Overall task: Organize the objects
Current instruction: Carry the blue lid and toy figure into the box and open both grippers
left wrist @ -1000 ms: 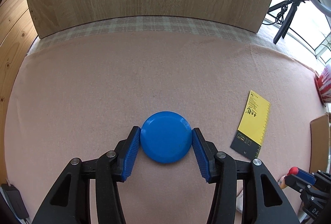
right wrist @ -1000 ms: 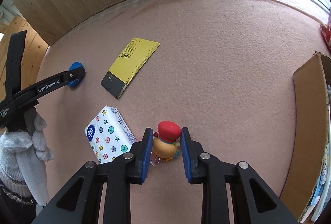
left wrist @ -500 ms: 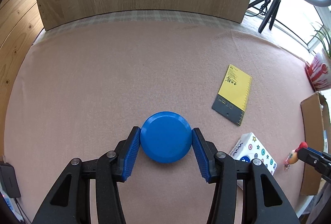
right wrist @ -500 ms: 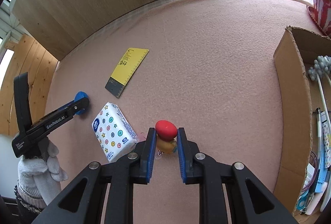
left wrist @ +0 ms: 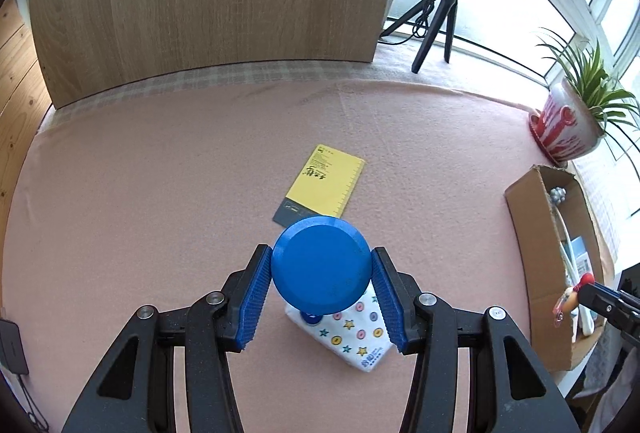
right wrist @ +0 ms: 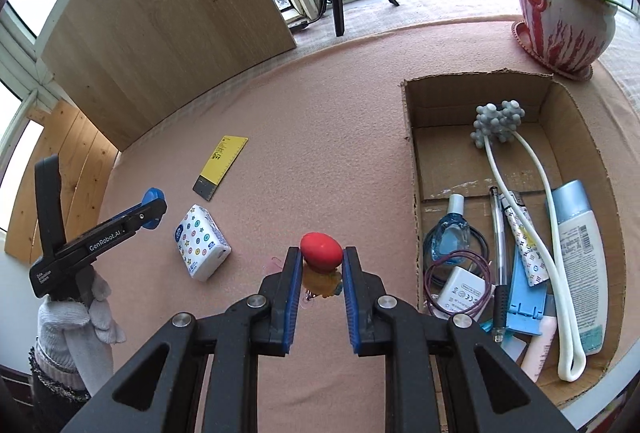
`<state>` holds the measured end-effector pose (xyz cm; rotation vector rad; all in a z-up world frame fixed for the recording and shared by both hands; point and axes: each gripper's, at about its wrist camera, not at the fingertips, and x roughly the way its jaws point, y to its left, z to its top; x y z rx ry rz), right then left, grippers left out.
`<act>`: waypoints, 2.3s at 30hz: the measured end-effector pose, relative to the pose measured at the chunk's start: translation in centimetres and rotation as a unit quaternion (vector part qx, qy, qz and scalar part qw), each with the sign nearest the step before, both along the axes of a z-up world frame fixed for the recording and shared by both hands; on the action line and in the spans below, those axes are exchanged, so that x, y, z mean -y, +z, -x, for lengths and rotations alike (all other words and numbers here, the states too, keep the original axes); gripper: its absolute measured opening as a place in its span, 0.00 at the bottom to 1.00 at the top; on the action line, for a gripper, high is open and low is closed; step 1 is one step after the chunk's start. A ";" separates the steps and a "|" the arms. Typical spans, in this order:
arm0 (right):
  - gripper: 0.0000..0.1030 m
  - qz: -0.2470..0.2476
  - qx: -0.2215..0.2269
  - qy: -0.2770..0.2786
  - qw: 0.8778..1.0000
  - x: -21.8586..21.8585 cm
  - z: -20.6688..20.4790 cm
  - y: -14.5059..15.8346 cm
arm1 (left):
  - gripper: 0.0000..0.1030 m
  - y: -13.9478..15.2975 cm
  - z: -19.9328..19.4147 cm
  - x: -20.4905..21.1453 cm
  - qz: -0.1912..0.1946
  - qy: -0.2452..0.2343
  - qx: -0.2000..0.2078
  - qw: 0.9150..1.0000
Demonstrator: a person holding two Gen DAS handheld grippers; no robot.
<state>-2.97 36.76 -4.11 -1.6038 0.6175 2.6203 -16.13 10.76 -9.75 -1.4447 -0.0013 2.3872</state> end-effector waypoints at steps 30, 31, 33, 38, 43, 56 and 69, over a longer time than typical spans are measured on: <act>0.18 -0.032 -0.009 -0.061 0.998 -11.0 -7.6 0.2 | 0.52 3.4 -6.0 -28.5 -0.012 -0.195 -0.024 0.980; 0.18 -0.034 -0.009 -0.061 0.998 -11.2 -7.7 0.2 | 0.52 3.3 -6.0 -28.8 -0.010 -0.197 -0.024 0.980; 0.18 -0.034 -0.009 -0.060 0.998 -11.4 -7.7 0.1 | 0.52 3.2 -5.9 -29.4 -0.005 -0.198 -0.026 0.980; 0.18 -0.037 -0.009 -0.058 0.998 -11.8 -7.7 0.1 | 0.52 3.1 -5.8 -30.6 0.004 -0.200 -0.029 0.979; 0.18 -0.043 -0.010 -0.052 0.998 -11.9 -7.6 0.3 | 0.52 3.1 -5.7 -31.2 0.006 -0.201 -0.030 0.979; 0.42 -0.050 -0.021 -0.046 0.998 -11.1 -7.4 0.8 | 0.65 3.6 -6.0 -30.0 0.004 -0.188 -0.036 0.981; 0.43 -0.023 -0.019 -0.024 0.999 -8.5 -5.9 0.7 | 0.65 3.8 -5.2 -19.7 -0.006 -0.107 -0.026 0.994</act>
